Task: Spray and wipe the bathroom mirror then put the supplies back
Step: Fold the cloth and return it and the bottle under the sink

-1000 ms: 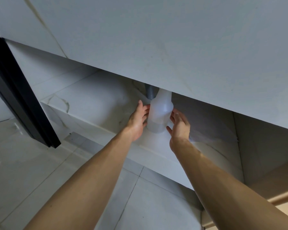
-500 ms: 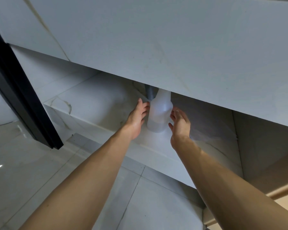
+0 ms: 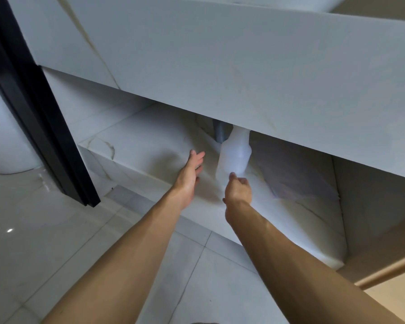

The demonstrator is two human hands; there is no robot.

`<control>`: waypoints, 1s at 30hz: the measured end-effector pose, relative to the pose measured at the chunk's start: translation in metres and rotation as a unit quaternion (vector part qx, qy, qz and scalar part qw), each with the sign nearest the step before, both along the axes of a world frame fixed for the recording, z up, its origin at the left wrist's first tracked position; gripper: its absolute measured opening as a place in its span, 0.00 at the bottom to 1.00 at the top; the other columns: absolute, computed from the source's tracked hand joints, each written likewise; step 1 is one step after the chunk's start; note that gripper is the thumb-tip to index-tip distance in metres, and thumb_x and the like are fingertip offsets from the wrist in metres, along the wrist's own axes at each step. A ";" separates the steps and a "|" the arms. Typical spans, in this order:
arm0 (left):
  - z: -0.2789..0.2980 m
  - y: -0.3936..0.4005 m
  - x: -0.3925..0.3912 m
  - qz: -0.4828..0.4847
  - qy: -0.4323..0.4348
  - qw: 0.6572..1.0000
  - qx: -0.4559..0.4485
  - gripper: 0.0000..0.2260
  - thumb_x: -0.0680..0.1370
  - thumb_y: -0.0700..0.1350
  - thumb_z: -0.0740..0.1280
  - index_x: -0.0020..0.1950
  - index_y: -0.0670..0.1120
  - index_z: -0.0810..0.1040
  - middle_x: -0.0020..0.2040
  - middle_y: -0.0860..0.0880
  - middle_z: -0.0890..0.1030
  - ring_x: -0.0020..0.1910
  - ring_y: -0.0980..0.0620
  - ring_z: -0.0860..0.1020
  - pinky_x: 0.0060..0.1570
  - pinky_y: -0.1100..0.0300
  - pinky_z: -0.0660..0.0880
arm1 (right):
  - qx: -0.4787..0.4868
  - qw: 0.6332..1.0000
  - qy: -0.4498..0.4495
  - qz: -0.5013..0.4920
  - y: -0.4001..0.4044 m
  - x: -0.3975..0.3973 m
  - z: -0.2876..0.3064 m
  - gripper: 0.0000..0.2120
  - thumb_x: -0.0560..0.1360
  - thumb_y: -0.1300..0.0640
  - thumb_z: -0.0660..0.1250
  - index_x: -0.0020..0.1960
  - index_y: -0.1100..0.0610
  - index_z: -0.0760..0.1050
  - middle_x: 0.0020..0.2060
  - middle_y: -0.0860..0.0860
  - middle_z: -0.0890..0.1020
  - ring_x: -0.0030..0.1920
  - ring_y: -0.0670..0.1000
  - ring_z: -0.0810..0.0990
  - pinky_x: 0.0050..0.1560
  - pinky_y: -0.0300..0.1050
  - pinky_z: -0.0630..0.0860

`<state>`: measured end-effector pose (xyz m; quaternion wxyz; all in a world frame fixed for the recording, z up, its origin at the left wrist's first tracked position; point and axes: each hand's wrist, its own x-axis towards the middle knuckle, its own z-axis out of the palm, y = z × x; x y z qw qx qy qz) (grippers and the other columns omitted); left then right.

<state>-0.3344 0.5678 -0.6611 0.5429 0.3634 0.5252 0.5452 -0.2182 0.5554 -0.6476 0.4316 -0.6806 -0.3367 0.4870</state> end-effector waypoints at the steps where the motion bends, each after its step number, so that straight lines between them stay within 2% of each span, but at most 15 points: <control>1: 0.000 -0.004 -0.006 0.006 0.004 1.000 0.002 0.27 0.84 0.62 0.44 0.78 0.54 0.66 0.79 0.53 0.64 0.78 0.52 0.62 0.78 0.50 0.54 | -0.001 1.000 0.007 0.015 -0.003 -0.007 0.001 0.14 0.83 0.48 0.56 0.59 0.56 0.73 0.50 0.56 0.77 0.52 0.58 0.78 0.59 0.55 0.77; 5: 0.004 -0.022 -0.036 0.045 0.012 0.999 0.006 0.26 0.84 0.62 0.44 0.77 0.54 0.66 0.79 0.53 0.64 0.78 0.51 0.62 0.78 0.49 0.54 | 0.021 0.997 0.031 0.066 -0.010 -0.038 0.003 0.16 0.83 0.47 0.57 0.65 0.54 0.72 0.55 0.55 0.77 0.57 0.57 0.77 0.63 0.55 0.77; 10: 0.007 -0.055 -0.089 0.144 0.044 0.988 0.018 0.25 0.85 0.60 0.46 0.76 0.53 0.69 0.78 0.51 0.66 0.76 0.50 0.66 0.77 0.45 0.58 | 0.043 0.989 0.054 0.134 -0.017 -0.082 0.003 0.13 0.82 0.45 0.58 0.61 0.50 0.72 0.59 0.53 0.78 0.60 0.57 0.78 0.65 0.57 0.75; 14: 0.004 -0.090 -0.146 0.252 0.034 0.967 -0.002 0.24 0.85 0.60 0.48 0.75 0.53 0.70 0.77 0.53 0.67 0.73 0.52 0.68 0.75 0.46 0.63 | 0.060 0.973 0.056 0.217 -0.023 -0.123 -0.001 0.17 0.83 0.45 0.57 0.67 0.50 0.71 0.64 0.50 0.76 0.62 0.55 0.75 0.68 0.57 0.73; 19: 0.027 -0.140 -0.201 0.352 0.020 0.935 -0.037 0.23 0.85 0.59 0.50 0.76 0.52 0.69 0.76 0.52 0.67 0.74 0.51 0.66 0.75 0.47 0.62 | 0.044 0.949 0.044 0.308 -0.037 -0.183 0.022 0.18 0.83 0.44 0.57 0.70 0.49 0.69 0.67 0.50 0.73 0.64 0.55 0.74 0.68 0.55 0.73; 22: 0.070 -0.165 -0.221 0.400 0.027 0.915 -0.050 0.23 0.85 0.60 0.50 0.77 0.53 0.68 0.75 0.54 0.68 0.74 0.51 0.67 0.75 0.47 0.61 | 0.040 0.930 0.039 0.364 -0.057 -0.217 0.066 0.19 0.83 0.43 0.56 0.72 0.48 0.68 0.65 0.48 0.73 0.64 0.54 0.74 0.67 0.52 0.73; 24: 0.116 -0.176 -0.233 0.428 0.043 0.902 -0.041 0.24 0.84 0.60 0.52 0.77 0.52 0.67 0.73 0.55 0.69 0.73 0.51 0.68 0.76 0.47 0.61 | 0.052 0.914 0.045 0.401 -0.069 -0.236 0.112 0.19 0.83 0.44 0.56 0.72 0.47 0.68 0.61 0.46 0.74 0.61 0.52 0.74 0.62 0.47 0.72; 26: 0.172 -0.182 -0.245 0.444 0.080 0.892 -0.030 0.23 0.83 0.61 0.53 0.75 0.54 0.69 0.70 0.56 0.71 0.70 0.52 0.70 0.75 0.47 0.63 | 0.081 0.898 0.047 0.430 -0.077 -0.252 0.167 0.19 0.83 0.45 0.56 0.72 0.48 0.68 0.59 0.45 0.73 0.60 0.50 0.74 0.60 0.44 0.70; 30: 0.303 -0.177 -0.263 0.466 0.124 0.876 -0.010 0.20 0.84 0.58 0.53 0.74 0.54 0.70 0.72 0.55 0.71 0.70 0.53 0.71 0.74 0.47 0.64 | 0.132 0.877 0.054 0.458 -0.077 -0.273 0.298 0.18 0.84 0.47 0.57 0.72 0.49 0.69 0.58 0.45 0.75 0.59 0.48 0.74 0.63 0.45 0.70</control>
